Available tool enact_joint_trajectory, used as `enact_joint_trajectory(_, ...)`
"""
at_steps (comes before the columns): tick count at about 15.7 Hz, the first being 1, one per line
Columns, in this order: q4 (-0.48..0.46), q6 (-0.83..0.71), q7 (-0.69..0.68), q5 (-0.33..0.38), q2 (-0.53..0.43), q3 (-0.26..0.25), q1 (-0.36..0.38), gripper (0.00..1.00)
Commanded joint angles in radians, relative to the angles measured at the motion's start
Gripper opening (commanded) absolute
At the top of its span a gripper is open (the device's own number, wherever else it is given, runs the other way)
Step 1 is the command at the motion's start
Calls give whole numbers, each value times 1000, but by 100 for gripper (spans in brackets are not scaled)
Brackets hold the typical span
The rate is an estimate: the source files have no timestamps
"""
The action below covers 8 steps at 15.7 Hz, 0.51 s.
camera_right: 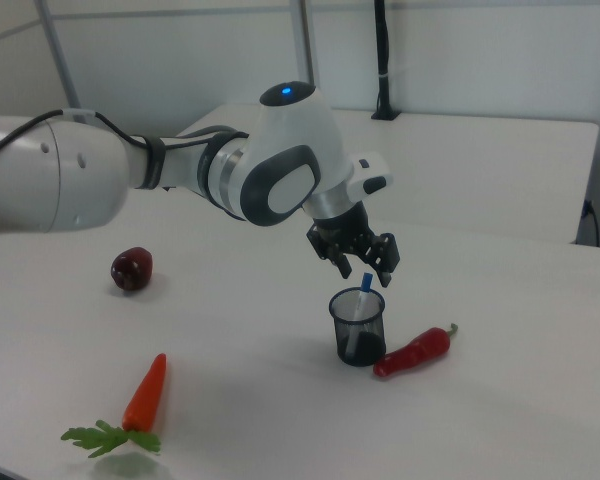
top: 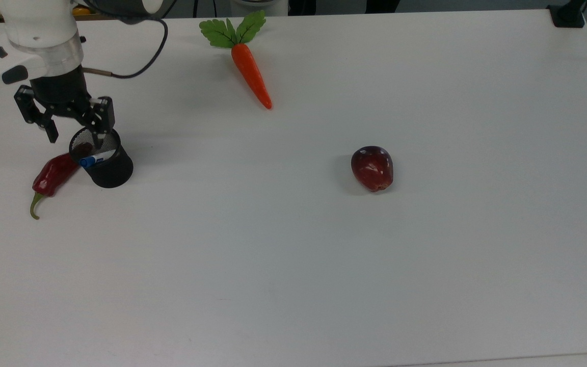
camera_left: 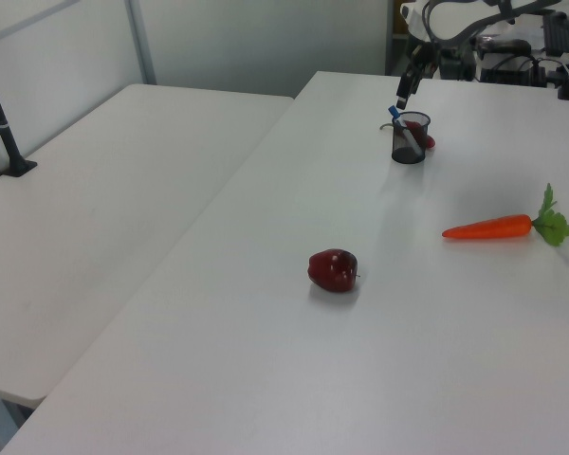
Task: Take marker pen
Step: 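Move the open gripper over the black pen cup and lower onto the marker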
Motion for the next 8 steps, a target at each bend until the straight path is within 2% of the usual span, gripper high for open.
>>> enact_joint_trajectory(1,5,55,70,21,22,5,1,61)
enact_joint_trajectory(8,-1,127,127,21,53,12,13,42)
